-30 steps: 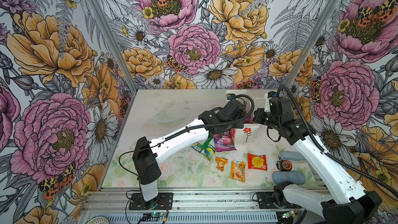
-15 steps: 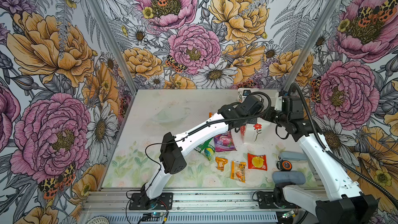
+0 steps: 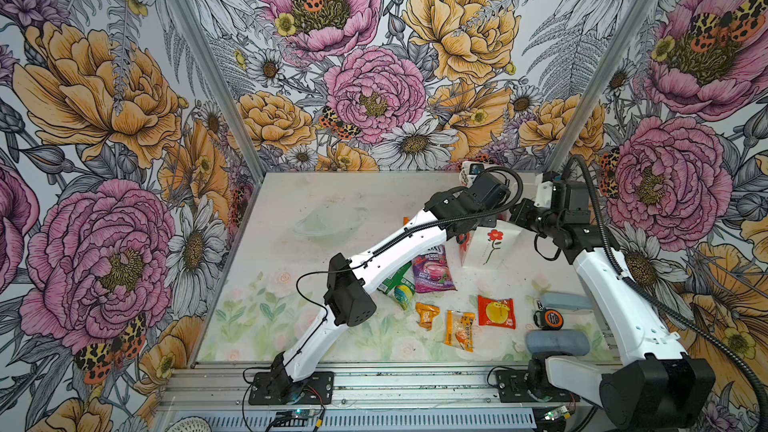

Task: Place the snacks into the paper bag
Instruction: 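Withdraw the left gripper from the paper bag toward the snacks on the table, then lower the left gripper onto the purple Fox's Berries candy bag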

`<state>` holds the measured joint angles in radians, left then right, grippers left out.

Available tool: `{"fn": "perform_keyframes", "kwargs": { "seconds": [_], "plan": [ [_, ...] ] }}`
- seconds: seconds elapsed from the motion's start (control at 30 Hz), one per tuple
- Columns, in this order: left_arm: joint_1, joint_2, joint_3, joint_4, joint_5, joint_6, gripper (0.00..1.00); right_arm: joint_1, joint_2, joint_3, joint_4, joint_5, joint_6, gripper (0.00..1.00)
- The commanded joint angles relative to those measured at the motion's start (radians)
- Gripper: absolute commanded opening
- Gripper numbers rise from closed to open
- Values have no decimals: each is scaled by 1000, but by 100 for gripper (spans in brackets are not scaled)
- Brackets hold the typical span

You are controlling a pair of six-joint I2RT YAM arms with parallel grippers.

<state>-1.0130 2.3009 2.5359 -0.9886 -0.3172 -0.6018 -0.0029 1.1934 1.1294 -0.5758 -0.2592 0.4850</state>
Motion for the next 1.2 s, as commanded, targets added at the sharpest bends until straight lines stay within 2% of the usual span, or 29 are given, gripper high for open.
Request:
{"fn": "perform_keyframes", "kwargs": {
  "seconds": [0.0, 0.07, 0.17, 0.23, 0.33, 0.63, 0.77, 0.87, 1.03, 1.17],
  "plan": [
    [17, 3, 9, 17, 19, 31, 0, -12, 2, -33, 107, -59, -11, 0],
    [19, -7, -2, 18, 22, 27, 6, -20, -2, -48, 126, -60, -16, 0],
    [21, -22, -6, 18, 39, 26, 21, -35, -4, -52, 134, -61, -16, 0],
    [20, -26, 14, 19, 97, 49, 34, -43, -5, -52, 134, -67, -14, 0],
    [21, -54, 6, 19, 158, 58, 46, -50, -7, -50, 134, -73, -17, 0],
    [-14, -225, -126, 25, 116, 122, 76, -81, -16, -43, 132, -96, 1, 0],
    [-37, -307, -219, 61, 82, 153, 82, -107, 6, -24, 127, -147, 26, 0],
    [-50, -406, -366, 153, 53, 167, 83, -126, 34, -5, 119, -192, 59, 0],
    [-36, -655, -712, 349, -46, 173, 85, -131, 89, 73, 48, -198, 61, 0],
    [44, -818, -968, 402, -71, 113, 85, -130, 109, 136, -56, -136, 15, 0]
  ]
}}
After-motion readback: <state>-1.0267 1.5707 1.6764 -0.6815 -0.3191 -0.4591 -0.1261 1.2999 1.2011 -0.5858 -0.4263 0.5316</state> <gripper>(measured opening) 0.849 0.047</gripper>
